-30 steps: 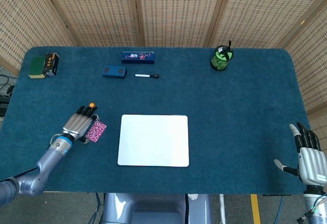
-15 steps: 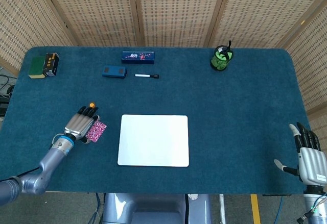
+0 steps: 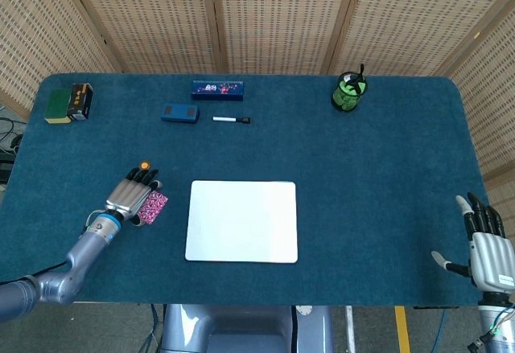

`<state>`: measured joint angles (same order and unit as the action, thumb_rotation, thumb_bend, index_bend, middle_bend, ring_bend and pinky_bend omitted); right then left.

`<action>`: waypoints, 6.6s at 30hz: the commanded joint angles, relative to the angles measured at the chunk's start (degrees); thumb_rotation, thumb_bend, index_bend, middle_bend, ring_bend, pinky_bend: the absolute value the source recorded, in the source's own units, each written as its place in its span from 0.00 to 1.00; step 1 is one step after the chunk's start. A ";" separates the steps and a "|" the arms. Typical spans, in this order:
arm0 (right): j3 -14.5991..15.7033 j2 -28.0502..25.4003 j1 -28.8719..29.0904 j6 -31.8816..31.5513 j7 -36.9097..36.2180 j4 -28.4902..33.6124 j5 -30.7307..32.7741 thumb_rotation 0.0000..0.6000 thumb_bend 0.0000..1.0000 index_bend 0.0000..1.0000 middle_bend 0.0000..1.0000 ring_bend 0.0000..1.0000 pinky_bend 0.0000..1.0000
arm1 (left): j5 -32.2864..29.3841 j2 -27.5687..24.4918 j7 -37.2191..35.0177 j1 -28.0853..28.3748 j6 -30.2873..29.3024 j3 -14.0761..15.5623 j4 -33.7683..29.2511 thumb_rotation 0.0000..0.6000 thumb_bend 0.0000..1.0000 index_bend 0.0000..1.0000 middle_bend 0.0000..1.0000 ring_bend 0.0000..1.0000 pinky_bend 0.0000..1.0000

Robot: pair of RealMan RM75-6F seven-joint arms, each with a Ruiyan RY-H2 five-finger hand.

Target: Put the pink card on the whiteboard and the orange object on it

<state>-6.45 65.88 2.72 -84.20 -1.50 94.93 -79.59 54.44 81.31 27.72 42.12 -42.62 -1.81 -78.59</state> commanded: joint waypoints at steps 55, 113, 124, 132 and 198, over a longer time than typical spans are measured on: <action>0.08 -0.24 0.06 0.35 -0.25 0.25 0.17 1.00 0.00 0.00 0.00 0.00 0.00 | -2.05 1.58 -0.60 0.79 -1.51 1.87 1.42 1.00 0.12 0.37 0.00 0.00 0.00; 0.24 -0.94 0.30 1.41 -0.94 0.85 0.62 1.00 0.00 0.00 0.00 0.00 0.00 | -4.82 -0.97 8.04 4.76 -8.40 -2.90 -14.85 1.00 0.12 0.44 0.00 0.00 0.00; 0.31 -1.19 0.40 1.83 -1.62 0.80 0.63 1.00 0.00 0.00 0.00 0.00 0.00 | -12.80 5.44 16.13 9.89 -10.58 -3.54 -15.03 1.00 0.11 0.42 0.00 0.00 0.00; 0.35 -1.30 0.42 1.95 -2.11 0.77 0.61 1.00 0.00 0.00 0.00 0.00 0.00 | -14.42 8.68 16.48 11.81 -10.72 -3.79 -13.57 1.00 0.08 0.04 0.00 0.00 0.00; 0.27 -1.28 0.70 2.35 -1.13 1.31 1.32 1.00 0.00 0.00 0.00 0.00 0.00 | 0.38 17.44 -17.31 7.33 10.53 -7.21 40.03 1.00 0.34 0.39 0.00 0.00 0.00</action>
<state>-6.17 64.60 3.42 -81.85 -2.63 96.24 -78.27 54.78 98.68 10.41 49.47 -32.14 -8.98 -38.63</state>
